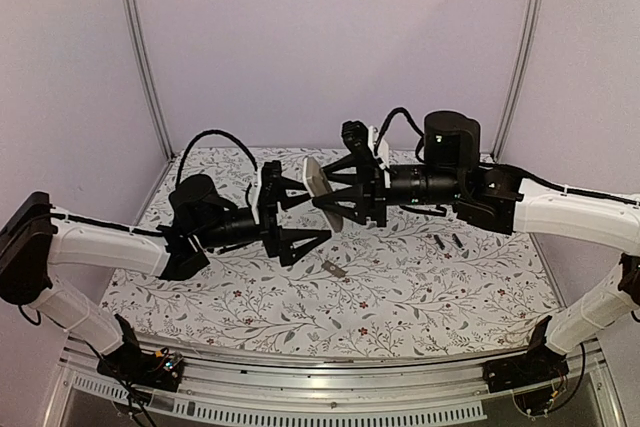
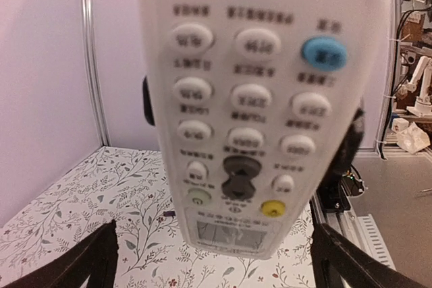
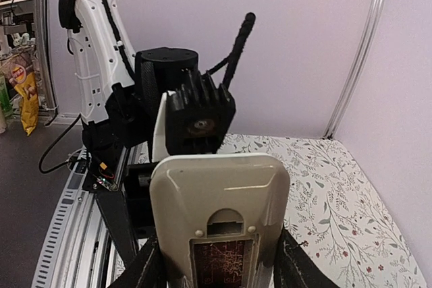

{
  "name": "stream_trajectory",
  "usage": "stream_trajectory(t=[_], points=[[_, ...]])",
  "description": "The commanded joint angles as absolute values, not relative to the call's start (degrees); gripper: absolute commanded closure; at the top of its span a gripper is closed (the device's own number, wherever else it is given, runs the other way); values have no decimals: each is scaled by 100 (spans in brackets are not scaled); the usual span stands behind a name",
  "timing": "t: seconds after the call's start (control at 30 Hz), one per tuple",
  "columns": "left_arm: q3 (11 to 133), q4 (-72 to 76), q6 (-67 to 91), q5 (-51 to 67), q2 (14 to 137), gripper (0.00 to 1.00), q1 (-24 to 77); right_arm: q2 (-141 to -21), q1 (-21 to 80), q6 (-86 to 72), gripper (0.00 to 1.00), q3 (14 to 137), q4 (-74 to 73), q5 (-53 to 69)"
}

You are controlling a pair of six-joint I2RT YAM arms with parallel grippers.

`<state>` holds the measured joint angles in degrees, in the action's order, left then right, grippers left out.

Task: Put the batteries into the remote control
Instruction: Pass from the left arm to the right, then place the remote control without batteries at the center of the board.

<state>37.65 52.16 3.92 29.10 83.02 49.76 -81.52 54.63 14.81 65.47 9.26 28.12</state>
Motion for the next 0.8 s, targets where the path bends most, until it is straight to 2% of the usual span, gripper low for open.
stream_trajectory(t=[0.0,0.1,0.23,0.4,0.77], points=[[3488,4813,346,2555,7738,0,4814,-7987,5289,1685,100,6816,-472,1861],[3227,4678,272,2057,7312,0,4697,-8126,5256,1929,100,6797,-1480,1304],[3093,4420,342,524,7018,0,4610,-8696,5332,1955,97,6668,-2305,1123],[2937,4283,719,-657,7000,0,4363,-9604,6019,2628,94,6567,-2914,461],[2859,4154,866,-852,7048,0,4108,-11251,6207,2773,91,7385,-4001,93]])
